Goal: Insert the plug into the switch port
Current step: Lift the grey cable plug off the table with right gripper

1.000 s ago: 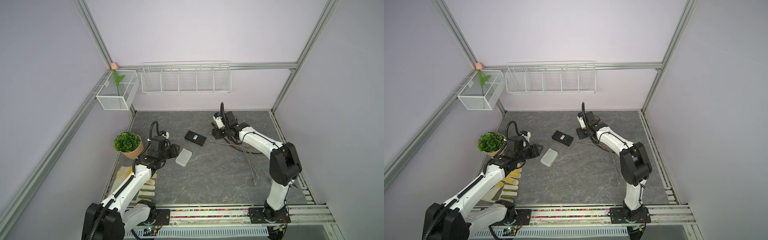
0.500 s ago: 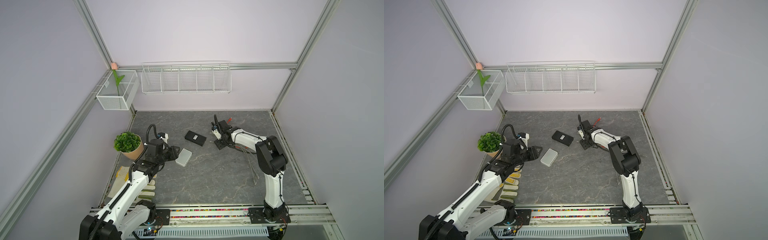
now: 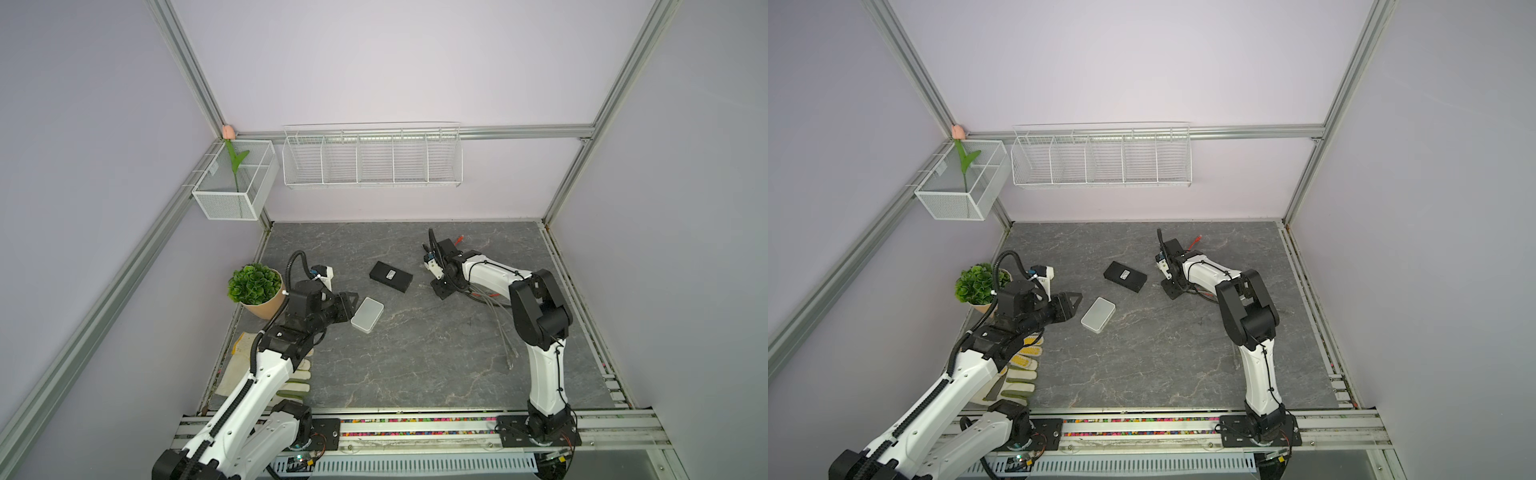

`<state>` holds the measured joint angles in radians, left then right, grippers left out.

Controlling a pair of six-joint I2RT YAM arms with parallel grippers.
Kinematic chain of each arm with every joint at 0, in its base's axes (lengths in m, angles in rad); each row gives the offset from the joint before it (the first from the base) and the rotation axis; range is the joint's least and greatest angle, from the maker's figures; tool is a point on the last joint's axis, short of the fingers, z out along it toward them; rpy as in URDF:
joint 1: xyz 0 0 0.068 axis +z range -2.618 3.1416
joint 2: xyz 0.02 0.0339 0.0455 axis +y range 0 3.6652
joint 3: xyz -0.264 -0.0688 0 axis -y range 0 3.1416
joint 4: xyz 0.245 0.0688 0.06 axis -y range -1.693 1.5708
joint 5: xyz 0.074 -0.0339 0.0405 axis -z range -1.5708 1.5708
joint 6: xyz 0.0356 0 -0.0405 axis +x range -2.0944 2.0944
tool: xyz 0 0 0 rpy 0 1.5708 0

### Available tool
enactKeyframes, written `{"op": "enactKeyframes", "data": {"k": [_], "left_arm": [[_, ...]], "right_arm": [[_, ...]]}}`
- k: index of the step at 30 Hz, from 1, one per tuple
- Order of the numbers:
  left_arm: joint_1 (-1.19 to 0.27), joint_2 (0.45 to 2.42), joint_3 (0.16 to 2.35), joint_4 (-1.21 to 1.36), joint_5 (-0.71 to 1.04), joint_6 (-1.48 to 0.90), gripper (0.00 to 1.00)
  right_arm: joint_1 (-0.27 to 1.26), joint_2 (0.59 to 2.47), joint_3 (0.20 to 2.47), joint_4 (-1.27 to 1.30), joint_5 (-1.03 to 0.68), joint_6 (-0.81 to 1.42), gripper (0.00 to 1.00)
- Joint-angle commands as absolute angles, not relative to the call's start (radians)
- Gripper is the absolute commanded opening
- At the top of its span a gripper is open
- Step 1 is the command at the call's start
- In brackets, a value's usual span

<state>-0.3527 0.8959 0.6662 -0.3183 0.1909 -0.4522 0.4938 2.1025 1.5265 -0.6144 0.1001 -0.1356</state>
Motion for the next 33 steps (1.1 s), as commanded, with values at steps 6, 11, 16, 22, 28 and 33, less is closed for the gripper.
{"op": "enactKeyframes", "data": {"k": [6, 11, 16, 22, 28, 33], "left_arm": [[-0.348, 0.834, 0.695, -0.353, 0.181, -0.466, 0.50], [-0.354, 0.828, 0.696, -0.331, 0.214, -0.484, 0.50], [-0.383, 0.820, 0.689, -0.277, 0.243, -0.507, 0.50], [-0.438, 0.822, 0.615, -0.031, 0.345, -0.585, 0.60], [-0.507, 0.872, 0.635, 0.082, 0.354, -0.613, 0.66], [-0.526, 0.930, 0.660, 0.163, 0.360, -0.644, 0.71]], "right_arm": [[0.495, 2.094, 1.532, -0.688, 0.012, -0.119, 0.21], [0.520, 2.006, 1.483, -0.643, 0.016, -0.095, 0.12], [0.575, 1.834, 1.395, -0.561, 0.135, -0.092, 0.08], [0.635, 1.618, 1.235, -0.399, 0.198, -0.123, 0.07], [0.703, 1.477, 1.145, -0.310, 0.216, -0.173, 0.07], [0.725, 1.372, 1.085, -0.262, 0.107, -0.178, 0.07]]}}
